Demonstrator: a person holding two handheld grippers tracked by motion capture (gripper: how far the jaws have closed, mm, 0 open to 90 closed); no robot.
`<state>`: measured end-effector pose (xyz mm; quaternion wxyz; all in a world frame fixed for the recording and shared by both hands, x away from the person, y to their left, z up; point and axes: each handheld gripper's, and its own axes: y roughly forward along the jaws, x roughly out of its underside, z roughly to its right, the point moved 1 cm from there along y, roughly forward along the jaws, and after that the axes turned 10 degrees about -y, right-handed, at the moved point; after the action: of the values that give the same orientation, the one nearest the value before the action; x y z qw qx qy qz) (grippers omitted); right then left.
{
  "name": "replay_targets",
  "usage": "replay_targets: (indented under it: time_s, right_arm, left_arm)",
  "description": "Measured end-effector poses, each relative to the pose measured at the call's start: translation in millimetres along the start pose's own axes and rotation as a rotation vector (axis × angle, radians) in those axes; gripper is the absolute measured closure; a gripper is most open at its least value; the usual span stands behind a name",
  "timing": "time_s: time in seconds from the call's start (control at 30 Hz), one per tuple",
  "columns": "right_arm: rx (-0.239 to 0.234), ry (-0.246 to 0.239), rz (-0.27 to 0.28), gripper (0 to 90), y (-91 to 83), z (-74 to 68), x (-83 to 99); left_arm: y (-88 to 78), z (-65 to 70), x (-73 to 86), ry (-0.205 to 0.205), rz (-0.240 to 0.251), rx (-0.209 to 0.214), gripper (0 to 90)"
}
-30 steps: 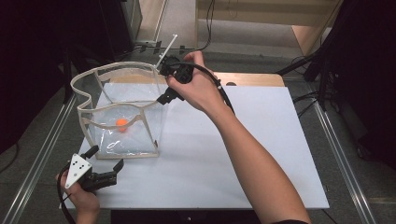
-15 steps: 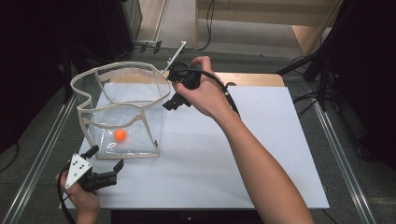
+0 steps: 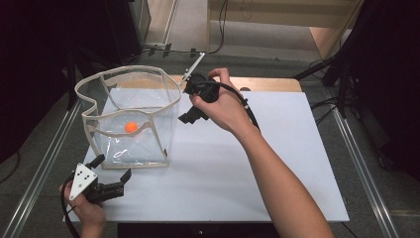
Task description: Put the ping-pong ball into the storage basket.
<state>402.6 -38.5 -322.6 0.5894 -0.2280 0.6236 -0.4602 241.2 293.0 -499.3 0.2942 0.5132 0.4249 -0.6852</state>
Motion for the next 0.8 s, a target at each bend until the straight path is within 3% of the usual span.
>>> replay_targets:
  time_s: [0.8]
  right_arm:
    - [-0.006,0.018,0.01,0.0,10.3,-9.5,30.9]
  left_arm:
    - [-0.2,-0.3,0.0,0.002,-0.002,-0.001,0.0]
